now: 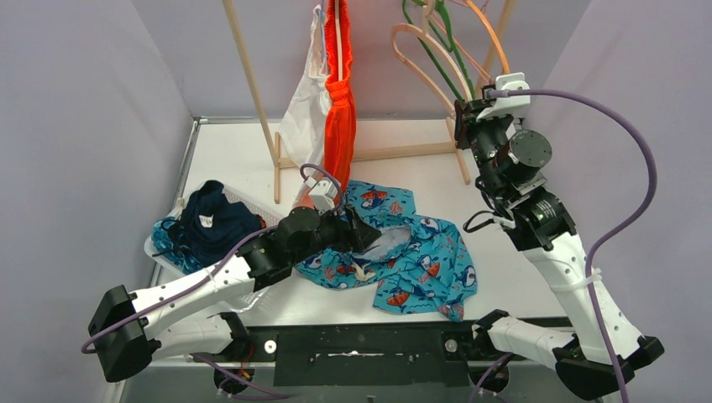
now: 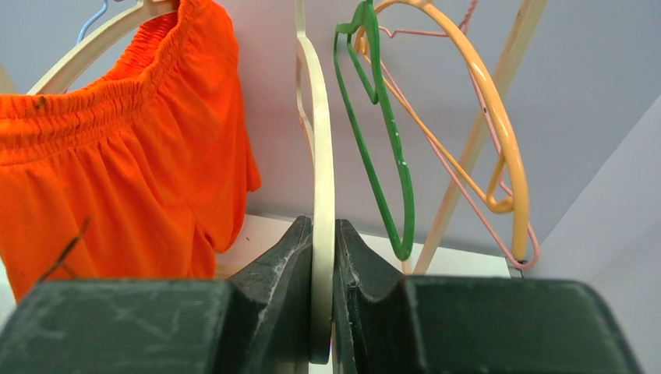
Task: Remove the shorts from the hanger
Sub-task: Place the hanger on the clothes rod.
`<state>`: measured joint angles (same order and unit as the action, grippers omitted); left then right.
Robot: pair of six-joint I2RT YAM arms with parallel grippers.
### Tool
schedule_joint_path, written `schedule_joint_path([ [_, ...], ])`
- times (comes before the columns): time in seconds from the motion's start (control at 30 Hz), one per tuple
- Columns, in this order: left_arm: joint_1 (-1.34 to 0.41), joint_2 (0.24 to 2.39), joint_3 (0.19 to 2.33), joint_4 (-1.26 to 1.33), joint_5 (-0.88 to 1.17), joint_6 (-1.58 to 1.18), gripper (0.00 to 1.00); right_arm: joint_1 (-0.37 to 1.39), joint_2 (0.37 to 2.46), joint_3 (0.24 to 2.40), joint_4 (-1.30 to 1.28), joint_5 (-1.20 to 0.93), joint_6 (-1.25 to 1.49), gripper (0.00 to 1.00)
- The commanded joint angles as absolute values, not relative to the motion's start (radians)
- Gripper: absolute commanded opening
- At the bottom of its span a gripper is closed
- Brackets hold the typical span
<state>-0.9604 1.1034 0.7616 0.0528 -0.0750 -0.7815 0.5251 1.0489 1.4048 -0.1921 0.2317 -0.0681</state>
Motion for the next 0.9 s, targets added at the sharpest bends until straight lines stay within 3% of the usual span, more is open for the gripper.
schedule_joint_path([
  [0.0,-0.957,1.110,0.794,0.076,-0.072,-0.785,0.70,0.527,1.083,1.492,-0.045,0.253,-0.095,0.00],
  [0.47,-0.956,1.121,0.789,0.087,-0.063,-0.792,0.70,0.523,1.195,1.604,-0.023,0.238,-0.090,0.00],
  [0.87,-0.957,1.100,0.777,0.078,-0.065,-0.805,0.70,0.425,1.323,1.702,-0.196,0.150,0.023,0.00],
])
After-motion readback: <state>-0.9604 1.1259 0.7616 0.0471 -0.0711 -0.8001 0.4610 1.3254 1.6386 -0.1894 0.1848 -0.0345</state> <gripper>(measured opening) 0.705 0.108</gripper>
